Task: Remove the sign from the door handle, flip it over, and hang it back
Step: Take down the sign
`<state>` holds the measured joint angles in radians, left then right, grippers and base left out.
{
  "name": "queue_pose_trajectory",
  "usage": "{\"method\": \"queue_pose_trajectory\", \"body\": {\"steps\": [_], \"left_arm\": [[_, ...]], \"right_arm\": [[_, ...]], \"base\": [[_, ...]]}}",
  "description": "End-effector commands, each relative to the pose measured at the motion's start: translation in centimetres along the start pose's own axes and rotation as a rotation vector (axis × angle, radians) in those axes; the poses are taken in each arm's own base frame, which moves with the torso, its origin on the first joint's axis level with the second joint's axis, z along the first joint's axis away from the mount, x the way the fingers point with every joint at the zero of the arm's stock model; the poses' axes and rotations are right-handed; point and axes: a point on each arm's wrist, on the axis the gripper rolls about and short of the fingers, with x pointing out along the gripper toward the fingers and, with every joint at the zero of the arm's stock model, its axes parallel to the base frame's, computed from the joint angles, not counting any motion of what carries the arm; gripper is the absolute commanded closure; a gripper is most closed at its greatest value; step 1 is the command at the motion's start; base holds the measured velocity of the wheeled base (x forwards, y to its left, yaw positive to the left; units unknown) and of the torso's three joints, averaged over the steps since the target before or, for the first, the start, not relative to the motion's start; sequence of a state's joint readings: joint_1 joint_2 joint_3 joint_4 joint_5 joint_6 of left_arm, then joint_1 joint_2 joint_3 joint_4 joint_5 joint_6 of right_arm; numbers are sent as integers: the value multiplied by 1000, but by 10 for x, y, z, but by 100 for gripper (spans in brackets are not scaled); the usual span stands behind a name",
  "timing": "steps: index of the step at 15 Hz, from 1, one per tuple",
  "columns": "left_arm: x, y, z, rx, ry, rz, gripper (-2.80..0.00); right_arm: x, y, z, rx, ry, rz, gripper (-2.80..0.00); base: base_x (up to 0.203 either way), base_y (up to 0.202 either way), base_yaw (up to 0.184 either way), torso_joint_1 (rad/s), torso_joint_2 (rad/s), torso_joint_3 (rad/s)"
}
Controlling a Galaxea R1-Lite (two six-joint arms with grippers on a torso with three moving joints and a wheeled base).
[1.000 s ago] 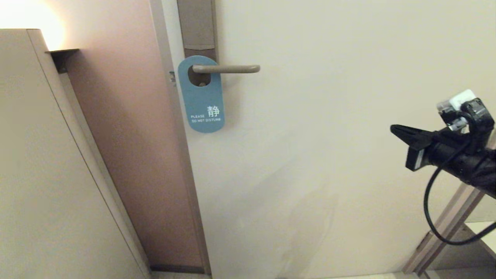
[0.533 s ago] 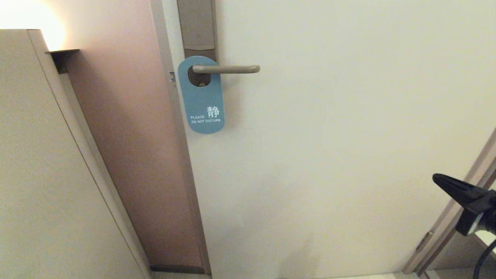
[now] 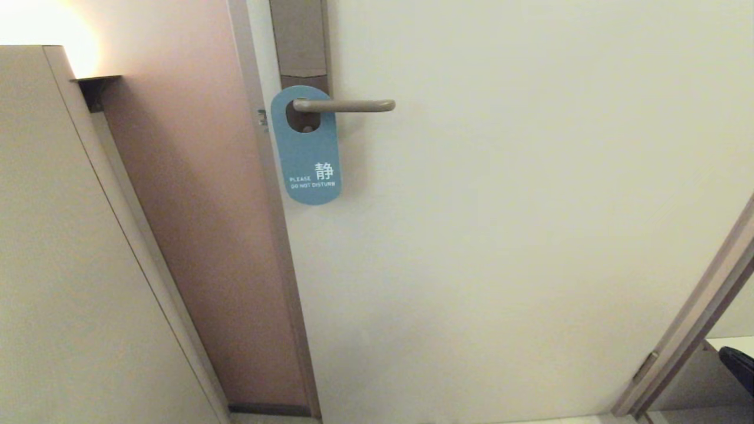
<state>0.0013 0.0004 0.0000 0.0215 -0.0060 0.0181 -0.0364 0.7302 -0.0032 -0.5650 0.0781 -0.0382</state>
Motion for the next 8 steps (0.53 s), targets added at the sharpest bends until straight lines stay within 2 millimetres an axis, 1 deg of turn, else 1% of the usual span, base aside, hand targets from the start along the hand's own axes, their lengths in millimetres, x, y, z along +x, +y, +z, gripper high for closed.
{"method": "queue_pose_trajectory", "body": {"steps": [1,6,8], "left_arm": [[0,0,0,0,0,0,0],[0,0,0,0,0,0,0],[0,0,0,0,0,0,0]], "right_arm": [[-20,2,-8,7,-40,-13,0],[-50,5,-42,18,9,-13,0],[-57,5,-49,9,-17,-1,0]], "base": [[0,0,0,0,0,0],[0,0,0,0,0,0],[0,0,0,0,0,0]]}}
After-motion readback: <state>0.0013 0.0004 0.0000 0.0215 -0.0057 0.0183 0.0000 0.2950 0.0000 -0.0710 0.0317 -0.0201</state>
